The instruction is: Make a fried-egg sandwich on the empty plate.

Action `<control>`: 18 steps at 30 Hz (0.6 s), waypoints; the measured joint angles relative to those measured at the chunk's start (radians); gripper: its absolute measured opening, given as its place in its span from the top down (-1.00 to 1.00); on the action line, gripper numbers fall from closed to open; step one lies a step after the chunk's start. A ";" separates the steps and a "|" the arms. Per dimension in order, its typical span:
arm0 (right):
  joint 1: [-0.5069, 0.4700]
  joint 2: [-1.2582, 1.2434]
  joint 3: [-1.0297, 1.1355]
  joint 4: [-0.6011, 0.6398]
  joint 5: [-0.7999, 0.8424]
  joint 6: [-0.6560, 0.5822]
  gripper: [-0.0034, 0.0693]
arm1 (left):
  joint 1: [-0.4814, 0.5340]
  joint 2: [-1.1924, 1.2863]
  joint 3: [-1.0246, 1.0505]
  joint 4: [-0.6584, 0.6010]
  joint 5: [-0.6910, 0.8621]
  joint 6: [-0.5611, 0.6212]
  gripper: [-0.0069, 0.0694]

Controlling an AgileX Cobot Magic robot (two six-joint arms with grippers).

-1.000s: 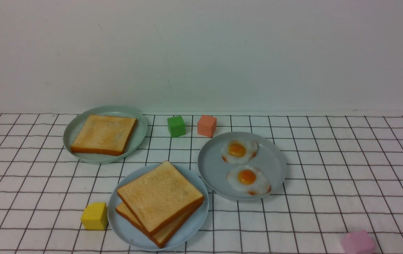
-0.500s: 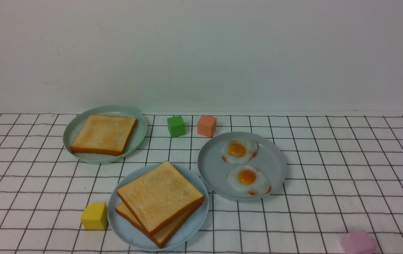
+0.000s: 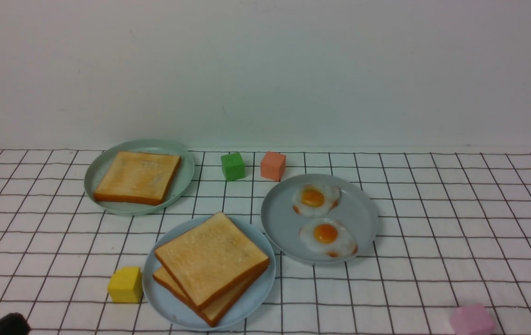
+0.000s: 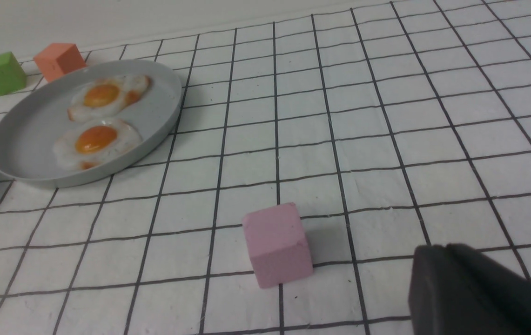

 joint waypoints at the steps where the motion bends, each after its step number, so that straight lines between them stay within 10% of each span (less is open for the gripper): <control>1: 0.000 0.000 0.000 0.000 0.000 0.000 0.80 | 0.052 -0.009 0.006 -0.001 0.007 0.000 0.85; 8: 0.000 0.000 0.000 0.002 0.000 0.000 0.77 | 0.246 -0.082 0.014 -0.007 0.320 0.001 0.85; 18: 0.000 0.000 0.000 0.003 0.000 0.000 0.73 | 0.273 -0.082 0.014 -0.011 0.339 -0.002 0.85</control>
